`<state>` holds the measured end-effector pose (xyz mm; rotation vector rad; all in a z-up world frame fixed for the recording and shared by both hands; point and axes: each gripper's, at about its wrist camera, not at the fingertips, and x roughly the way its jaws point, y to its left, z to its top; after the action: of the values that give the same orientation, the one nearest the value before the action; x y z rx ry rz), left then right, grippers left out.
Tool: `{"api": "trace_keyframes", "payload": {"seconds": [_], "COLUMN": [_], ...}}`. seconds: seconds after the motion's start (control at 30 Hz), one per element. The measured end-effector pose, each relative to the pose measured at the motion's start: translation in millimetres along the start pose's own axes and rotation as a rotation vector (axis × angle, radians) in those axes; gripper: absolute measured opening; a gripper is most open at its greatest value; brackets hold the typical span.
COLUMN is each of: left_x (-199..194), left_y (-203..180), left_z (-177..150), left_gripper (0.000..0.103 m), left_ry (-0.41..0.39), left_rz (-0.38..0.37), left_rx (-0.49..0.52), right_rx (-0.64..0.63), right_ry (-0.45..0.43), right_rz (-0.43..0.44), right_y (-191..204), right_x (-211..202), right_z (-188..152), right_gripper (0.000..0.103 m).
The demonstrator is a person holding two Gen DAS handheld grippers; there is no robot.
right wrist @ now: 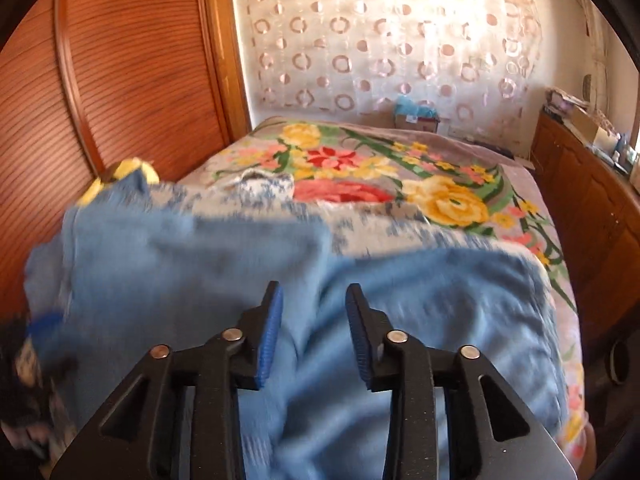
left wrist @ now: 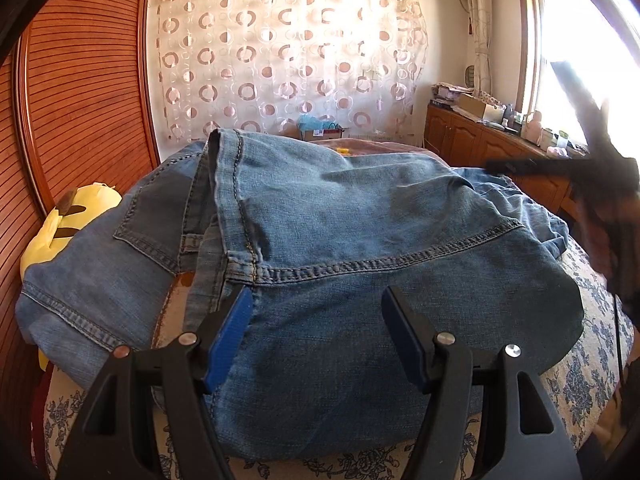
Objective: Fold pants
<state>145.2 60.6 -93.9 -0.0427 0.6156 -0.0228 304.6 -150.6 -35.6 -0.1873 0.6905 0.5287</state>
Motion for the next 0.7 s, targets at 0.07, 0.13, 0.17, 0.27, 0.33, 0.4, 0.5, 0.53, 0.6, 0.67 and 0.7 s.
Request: {"api": "trace_keyframes", "payload": {"seconds": [0.07,0.13,0.17,0.27,0.33,0.4,0.5,0.53,0.6,0.67,0.7], "left_x": [-0.5,-1.2,-1.4,-3.8,-5.1,-6.0,-8.1,-9.7,-14.0,-18.2,-19.7], "left_y": [0.2,1.0,0.9,-0.1,-1.2,-2.5,-5.4,-6.4,-9.0,-10.4,-11.4], "left_z": [-1.2,-0.7,-0.9,-0.6,-0.6,-0.5,0.0,-0.2,-1.0,-1.5,-1.2], "left_gripper": [0.067,0.067,0.067,0.067,0.067,0.067,0.067,0.067,0.067,0.067,0.067], "left_ry": [-0.001,-0.001,-0.002,-0.011,-0.017,-0.02,-0.03,-0.038,-0.058,-0.081,-0.088], "left_rz": [0.002,0.005,0.006,0.009,0.013,0.022,0.056,0.074,0.082,0.078,0.077], "left_rx": [0.002,0.004,0.006,0.01,0.014,0.02,0.033,0.037,0.05,0.059,0.063], "right_rx": [-0.012,-0.016,-0.011,0.006,0.026,0.046,0.083,0.102,0.136,0.159,0.159], "right_ry": [0.001,0.002,0.006,0.02,0.028,0.038,0.046,0.048,0.044,0.042,0.038], "right_rz": [-0.02,-0.046,-0.052,-0.092,-0.113,-0.135,-0.17,-0.177,-0.184,-0.189,-0.203], "right_y": [-7.5,-16.5,-22.6,-41.3,-52.5,-64.6,-81.2,-87.6,-98.6,-108.0,-111.2], "right_x": [-15.6,-30.0,-36.4,-52.9,-60.3,-65.3,-68.5,-69.4,-73.5,-77.7,-79.1], "right_z": [-20.5,-38.6,-48.0,-75.2,-91.0,-106.1,-121.9,-126.2,-132.5,-139.2,-139.7], "right_gripper": [0.035,0.036,0.039,0.044,0.045,0.046,0.047,0.047,0.047,0.048,0.048]}}
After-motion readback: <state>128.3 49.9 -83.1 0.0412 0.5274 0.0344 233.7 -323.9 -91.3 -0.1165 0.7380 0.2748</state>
